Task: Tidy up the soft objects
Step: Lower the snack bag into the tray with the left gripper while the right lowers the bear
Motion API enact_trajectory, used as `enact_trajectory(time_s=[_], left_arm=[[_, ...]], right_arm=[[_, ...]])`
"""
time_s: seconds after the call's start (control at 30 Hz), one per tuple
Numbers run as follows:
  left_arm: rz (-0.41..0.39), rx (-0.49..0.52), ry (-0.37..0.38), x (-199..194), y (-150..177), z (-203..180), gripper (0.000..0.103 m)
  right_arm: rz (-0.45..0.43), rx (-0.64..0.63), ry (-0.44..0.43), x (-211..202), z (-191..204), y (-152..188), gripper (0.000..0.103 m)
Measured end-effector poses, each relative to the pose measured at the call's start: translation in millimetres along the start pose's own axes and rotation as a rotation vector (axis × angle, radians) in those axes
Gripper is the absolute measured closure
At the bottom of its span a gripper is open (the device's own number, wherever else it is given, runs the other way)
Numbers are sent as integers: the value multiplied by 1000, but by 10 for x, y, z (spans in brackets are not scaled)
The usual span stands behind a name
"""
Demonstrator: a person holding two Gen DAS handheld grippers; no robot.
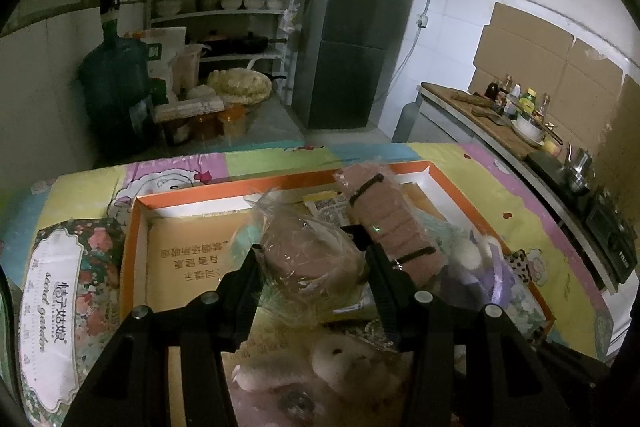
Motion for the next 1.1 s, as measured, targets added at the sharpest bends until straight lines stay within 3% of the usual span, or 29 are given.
enact_trajectory(time_s=[0.33,0.7,0.83,1.1], left_arm=[[14,0,4,18,12,9,46],[-9,0,0,-33,9,19,33],[-27,-6,-1,-94,-12,31,33],[-59,-10,-9,-233,-43,23,33]], right_arm=[[-1,8,-6,29,8,-5,54],[-8,8,-17,5,33,5,52],[-15,6,-20,-36,37,19,44],[-38,4,-15,-127,73,23,42]])
Point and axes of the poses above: each gripper's, at about its wrist camera, not at the fingertips, and x roughly the way its jaws point, z to its left, y to its underside, the point moved 2 cm from there along x, roughly the way its jaws point, and after that the axes turned 3 degrees about -y, right-handed, at the moved point
